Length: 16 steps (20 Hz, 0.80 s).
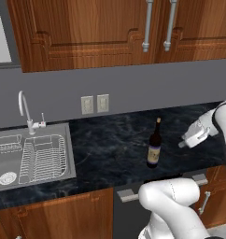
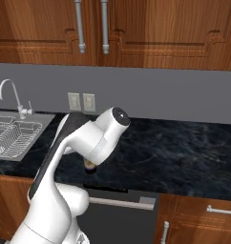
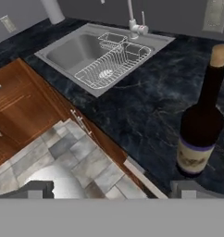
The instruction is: There is a wine glass and glass cup on the dining counter. Place the wine bottle next to the wine glass and the juice bottle next to the glass cup.
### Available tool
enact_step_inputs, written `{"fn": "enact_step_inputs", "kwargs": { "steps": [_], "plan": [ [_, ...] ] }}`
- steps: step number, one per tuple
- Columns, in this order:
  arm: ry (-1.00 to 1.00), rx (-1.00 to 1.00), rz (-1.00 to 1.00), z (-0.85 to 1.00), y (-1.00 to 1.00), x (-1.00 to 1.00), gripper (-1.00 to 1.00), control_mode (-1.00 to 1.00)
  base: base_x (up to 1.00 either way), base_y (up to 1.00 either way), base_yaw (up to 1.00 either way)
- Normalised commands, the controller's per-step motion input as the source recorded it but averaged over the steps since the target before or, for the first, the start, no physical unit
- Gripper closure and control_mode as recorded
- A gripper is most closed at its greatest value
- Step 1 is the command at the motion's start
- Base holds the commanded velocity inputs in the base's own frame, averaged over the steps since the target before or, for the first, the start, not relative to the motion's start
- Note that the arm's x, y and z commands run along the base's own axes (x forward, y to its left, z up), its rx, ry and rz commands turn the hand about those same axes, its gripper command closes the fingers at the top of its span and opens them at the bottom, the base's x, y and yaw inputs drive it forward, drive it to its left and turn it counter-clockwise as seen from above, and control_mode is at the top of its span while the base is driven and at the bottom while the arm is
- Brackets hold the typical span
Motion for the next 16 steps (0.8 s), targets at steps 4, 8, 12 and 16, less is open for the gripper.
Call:
{"fn": "enact_step_inputs", "kwargs": {
  "steps": [4, 8, 12, 16],
  "plan": [
    [-0.1, 0.04, 0.08, 0.0, -0.23, 0.0, -1.0, -1.0, 0.0, 0.0, 0.0],
    [-0.17, 0.0, 0.04, -0.05, -0.17, 0.0, -1.0, -1.0, 0.0, 0.0, 0.0],
    [-0.21, 0.0, 0.04, 0.0, -0.06, 0.14, -1.0, -1.0, 0.0, 0.0, 0.0],
    [-0.15, 0.0, 0.0, 0.0, 0.01, 0.25, -1.0, -1.0, 0.0, 0.0, 0.0]
  ]
}}
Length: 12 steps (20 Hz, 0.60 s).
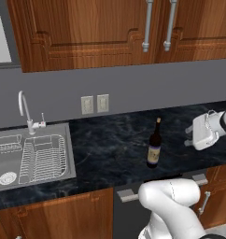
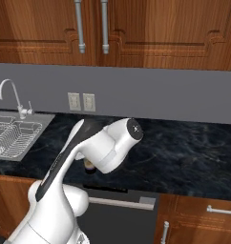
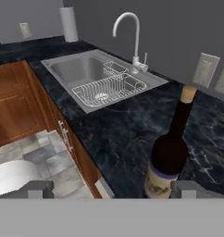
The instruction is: There is a wine glass and glass cup on the dining counter. Place the wine bottle next to the wine glass and the juice bottle next to the glass cup.
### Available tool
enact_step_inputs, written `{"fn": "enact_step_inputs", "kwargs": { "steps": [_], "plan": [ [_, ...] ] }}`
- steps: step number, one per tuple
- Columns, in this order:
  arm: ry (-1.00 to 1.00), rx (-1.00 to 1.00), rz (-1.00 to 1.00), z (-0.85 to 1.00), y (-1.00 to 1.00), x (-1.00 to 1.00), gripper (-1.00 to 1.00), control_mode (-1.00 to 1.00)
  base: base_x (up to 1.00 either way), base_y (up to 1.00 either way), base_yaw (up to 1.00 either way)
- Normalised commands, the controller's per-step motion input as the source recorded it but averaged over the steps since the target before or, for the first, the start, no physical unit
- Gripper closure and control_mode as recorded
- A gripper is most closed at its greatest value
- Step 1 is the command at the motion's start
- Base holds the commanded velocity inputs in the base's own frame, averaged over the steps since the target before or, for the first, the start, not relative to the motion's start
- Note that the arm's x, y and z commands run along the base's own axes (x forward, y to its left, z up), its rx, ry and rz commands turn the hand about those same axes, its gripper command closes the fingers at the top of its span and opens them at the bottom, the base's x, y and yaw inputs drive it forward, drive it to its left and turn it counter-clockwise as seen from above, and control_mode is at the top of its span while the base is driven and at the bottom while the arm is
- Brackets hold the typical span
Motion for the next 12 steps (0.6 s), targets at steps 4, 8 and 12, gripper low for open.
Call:
{"fn": "enact_step_inputs", "kwargs": {
  "steps": [4, 8, 12],
  "plan": [
    [-0.12, 0.0, 0.0, 0.0, 0.0, 0.21, -1.0, -1.0, 0.0, 0.0, 0.0],
    [0.0, 0.04, 0.0, 0.0, 0.0, 0.16, -1.0, -1.0, 0.0, 0.0, 0.0],
    [0.0, 0.06, 0.0, -0.01, -0.01, 0.15, -1.0, -1.0, 0.0, 0.0, 0.0]
  ]
}}
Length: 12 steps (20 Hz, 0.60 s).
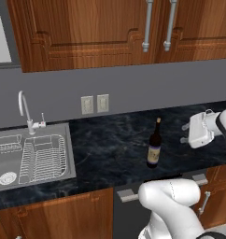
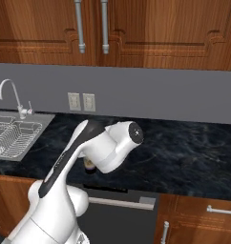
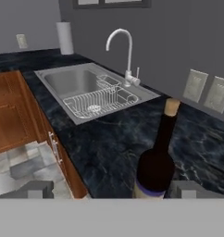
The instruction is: There is a wine glass and glass cup on the dining counter. Place the wine bottle next to the wine glass and the juice bottle next to the glass cup.
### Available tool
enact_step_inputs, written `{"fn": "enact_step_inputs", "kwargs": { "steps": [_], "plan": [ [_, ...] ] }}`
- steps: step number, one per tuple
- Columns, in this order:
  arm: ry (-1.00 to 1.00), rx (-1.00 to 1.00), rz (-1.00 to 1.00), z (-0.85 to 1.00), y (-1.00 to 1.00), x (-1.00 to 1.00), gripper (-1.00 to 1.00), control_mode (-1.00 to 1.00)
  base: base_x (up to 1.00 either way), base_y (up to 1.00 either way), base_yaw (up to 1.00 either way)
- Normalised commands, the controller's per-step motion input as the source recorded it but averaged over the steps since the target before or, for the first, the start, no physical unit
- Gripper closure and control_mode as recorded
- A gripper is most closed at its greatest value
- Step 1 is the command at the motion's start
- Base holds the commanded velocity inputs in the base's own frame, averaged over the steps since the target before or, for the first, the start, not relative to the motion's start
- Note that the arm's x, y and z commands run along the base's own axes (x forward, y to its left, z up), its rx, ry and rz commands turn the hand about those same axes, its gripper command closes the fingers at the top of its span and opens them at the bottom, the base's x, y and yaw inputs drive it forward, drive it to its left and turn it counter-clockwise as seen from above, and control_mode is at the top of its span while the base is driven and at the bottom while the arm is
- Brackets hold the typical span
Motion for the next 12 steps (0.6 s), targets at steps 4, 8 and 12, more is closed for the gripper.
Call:
{"fn": "enact_step_inputs", "kwargs": {
  "steps": [4, 8, 12],
  "plan": [
    [0.0, 0.06, 0.0, -0.03, 0.0, 0.25, -1.0, -1.0, 0.0, 0.0, 0.0],
    [0.0, 0.03, 0.01, -0.05, 0.0, 0.25, -1.0, -1.0, 0.0, 0.0, 0.0],
    [0.0, 0.0, 0.01, -0.08, 0.02, 0.26, -1.0, -1.0, 0.0, 0.0, 0.0]
  ]
}}
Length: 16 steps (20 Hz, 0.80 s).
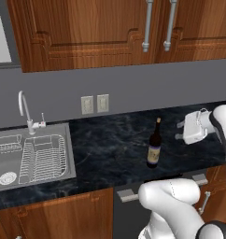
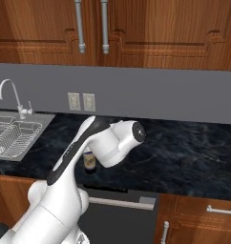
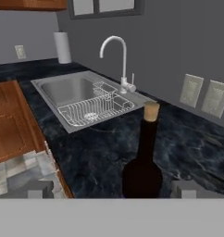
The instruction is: There is a wine glass and glass cup on the dining counter. Place the wine bottle next to the wine glass and the juice bottle next to the glass cup.
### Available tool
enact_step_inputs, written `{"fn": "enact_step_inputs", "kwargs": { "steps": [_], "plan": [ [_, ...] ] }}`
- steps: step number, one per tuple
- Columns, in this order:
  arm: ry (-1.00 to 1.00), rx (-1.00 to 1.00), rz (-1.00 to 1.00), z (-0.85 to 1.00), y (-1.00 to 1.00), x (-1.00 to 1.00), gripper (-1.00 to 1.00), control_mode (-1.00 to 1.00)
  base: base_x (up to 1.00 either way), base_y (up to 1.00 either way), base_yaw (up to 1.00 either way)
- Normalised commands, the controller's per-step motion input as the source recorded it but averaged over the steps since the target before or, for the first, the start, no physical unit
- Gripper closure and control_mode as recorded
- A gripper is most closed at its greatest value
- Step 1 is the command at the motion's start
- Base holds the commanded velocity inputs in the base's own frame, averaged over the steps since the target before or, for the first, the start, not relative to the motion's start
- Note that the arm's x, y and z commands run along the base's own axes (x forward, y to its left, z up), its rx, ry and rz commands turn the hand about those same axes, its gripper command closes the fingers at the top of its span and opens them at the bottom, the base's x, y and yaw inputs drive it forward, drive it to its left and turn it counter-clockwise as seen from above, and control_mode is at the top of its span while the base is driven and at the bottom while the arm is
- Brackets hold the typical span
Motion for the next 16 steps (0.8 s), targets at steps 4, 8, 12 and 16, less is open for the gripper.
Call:
{"fn": "enact_step_inputs", "kwargs": {
  "steps": [4, 8, 12, 16],
  "plan": [
    [-0.01, 0.0, 0.03, -0.07, 0.08, 0.19, -1.0, -1.0, 0.0, 0.0, 0.0],
    [-0.05, 0.0, 0.05, -0.03, 0.17, 0.1, -1.0, -1.0, 0.0, 0.0, 0.0],
    [-0.01, 0.0, 0.05, -0.05, 0.16, 0.08, -1.0, -1.0, 0.0, 0.0, 0.0],
    [0.0, 0.0, 0.01, -0.11, 0.01, 0.22, -1.0, -1.0, 0.0, 0.0, 0.0]
  ]
}}
